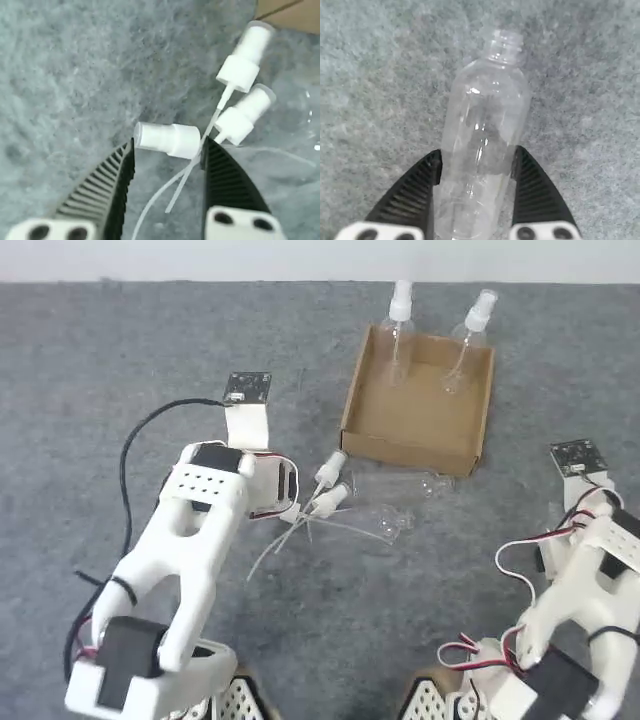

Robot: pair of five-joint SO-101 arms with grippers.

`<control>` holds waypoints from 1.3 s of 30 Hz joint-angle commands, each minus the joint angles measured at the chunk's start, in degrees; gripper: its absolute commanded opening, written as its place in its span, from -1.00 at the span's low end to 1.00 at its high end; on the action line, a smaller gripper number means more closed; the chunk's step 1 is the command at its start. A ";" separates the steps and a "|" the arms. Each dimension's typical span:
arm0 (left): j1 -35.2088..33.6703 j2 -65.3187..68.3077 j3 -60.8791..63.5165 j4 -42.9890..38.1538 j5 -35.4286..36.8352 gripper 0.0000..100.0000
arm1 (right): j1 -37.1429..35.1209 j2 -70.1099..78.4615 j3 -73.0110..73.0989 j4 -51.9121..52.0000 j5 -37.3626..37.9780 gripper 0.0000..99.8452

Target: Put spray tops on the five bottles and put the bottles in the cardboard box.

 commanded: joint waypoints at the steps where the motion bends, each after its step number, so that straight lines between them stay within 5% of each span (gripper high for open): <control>1: -0.09 -0.53 -2.42 0.53 1.49 -0.52 | 0.57 0.31 -0.44 -0.75 0.70 -0.93; 25: -4.57 11.60 -4.26 -1.93 3.60 -0.51 | 0.40 0.22 0.79 -1.01 0.62 -0.93; 39: -18.29 11.52 -7.69 -3.96 -9.58 -0.51 | 0.48 0.04 0.79 -0.84 0.70 -0.93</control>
